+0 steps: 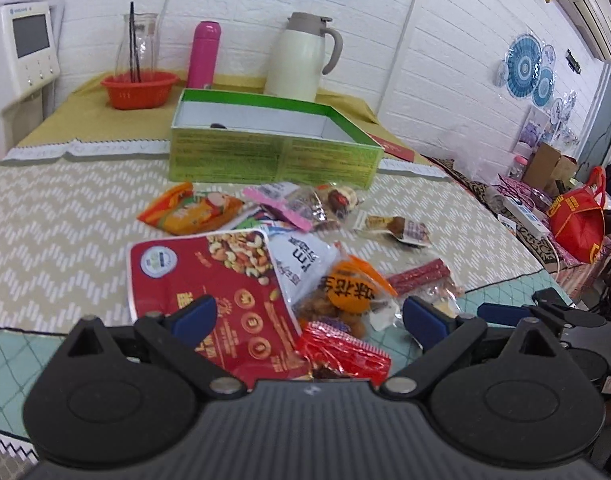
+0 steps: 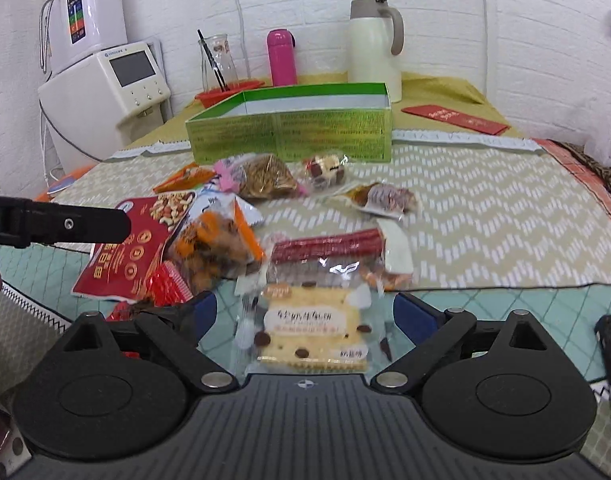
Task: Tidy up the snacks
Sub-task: 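Grasp the orange-labelled bag with the left tool while the right tool grasps the cookie pack, then carry both packs into the green box and release them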
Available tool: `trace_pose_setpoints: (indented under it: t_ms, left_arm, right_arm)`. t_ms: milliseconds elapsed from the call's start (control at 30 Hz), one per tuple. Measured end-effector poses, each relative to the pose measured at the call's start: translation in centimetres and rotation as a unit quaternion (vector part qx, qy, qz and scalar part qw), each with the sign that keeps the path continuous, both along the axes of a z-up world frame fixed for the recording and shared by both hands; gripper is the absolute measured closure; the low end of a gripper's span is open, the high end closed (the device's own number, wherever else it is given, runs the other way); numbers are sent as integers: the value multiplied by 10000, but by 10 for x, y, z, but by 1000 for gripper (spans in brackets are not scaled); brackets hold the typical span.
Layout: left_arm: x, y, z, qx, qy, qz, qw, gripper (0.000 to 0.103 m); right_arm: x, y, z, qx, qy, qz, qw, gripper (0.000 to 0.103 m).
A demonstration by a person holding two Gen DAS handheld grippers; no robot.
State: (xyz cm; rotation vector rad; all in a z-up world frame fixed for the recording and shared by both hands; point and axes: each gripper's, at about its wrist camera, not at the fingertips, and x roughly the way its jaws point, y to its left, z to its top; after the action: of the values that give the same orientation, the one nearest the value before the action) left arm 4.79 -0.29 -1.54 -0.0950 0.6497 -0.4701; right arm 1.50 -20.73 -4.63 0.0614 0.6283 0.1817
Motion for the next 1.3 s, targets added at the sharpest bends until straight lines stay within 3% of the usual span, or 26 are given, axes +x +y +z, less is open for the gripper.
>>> trace_pose_setpoints:
  t_ms: [200,333,700,767,867,1033,1300]
  left_arm:
    - [4,-21,-2,249,-191,-298,9991,9]
    - [19,-36,-8,405,-49,-462,9981,38]
    - [37,-57,-21,645,60,-565,9963,39]
    - [38,-58,-24,692,82,-559,9960,42]
    - [37,-59,-24,838,4,-528,9951,59]
    - [36,-60,-26,903,-41,-530,9945,63]
    - [30,-51,-18,662,-50,-466,9967,66]
  right_arm:
    - [1,8,-8,-149,-8,-33,9999,0]
    - [-4,6,-7,-269,-54,-139,9995,0]
    - [-2,-1,-11,-73,-4,-236,9997,0]
    - [-2,-2,-10,-61,5,-232,9997,0]
    - [-4,-6,-8,49,-42,-296,9995,0]
    - [-7,-10,-5,125,-77,-314,9994,6]
    - [-17,-12,4,147,-204,-406,9989,8]
